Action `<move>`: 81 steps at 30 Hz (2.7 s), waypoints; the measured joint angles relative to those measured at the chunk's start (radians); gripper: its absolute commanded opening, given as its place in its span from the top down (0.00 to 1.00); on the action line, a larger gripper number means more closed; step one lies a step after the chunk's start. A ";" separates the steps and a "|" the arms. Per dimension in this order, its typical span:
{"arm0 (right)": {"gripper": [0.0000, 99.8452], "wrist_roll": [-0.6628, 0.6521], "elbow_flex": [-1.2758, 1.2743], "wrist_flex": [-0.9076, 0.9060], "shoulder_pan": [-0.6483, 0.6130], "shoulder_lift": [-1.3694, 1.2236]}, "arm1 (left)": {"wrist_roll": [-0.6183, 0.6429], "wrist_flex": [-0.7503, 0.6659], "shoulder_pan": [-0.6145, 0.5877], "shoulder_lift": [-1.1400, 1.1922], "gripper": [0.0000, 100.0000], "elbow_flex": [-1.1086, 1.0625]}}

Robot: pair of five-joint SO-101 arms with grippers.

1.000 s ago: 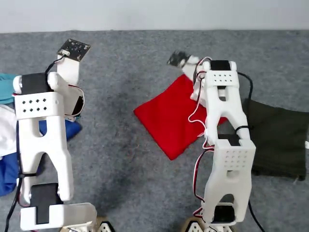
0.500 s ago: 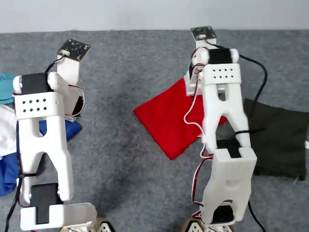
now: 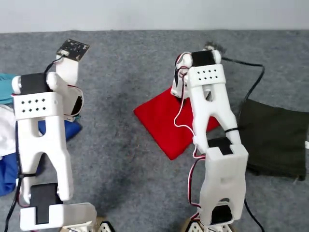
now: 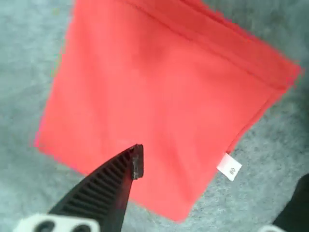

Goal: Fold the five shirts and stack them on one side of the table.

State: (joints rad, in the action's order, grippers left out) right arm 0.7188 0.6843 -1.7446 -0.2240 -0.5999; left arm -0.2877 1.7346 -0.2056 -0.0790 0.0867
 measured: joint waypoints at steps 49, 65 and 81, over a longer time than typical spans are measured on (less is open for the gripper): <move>0.99 -0.519 -0.015 -0.008 0.147 0.041 | 0.003 0.000 0.169 -0.350 0.99 -0.255; 0.99 -1.131 -0.365 -0.009 0.465 0.543 | 0.003 0.000 0.169 -0.370 0.99 -0.273; 0.99 -1.323 -0.365 0.117 0.735 0.385 | 0.003 0.000 0.169 -0.370 0.99 -0.273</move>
State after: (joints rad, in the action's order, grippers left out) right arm -0.6038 0.3191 -1.6280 0.5109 -0.2148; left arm -0.2846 1.7346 -0.0368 -0.4488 -0.1864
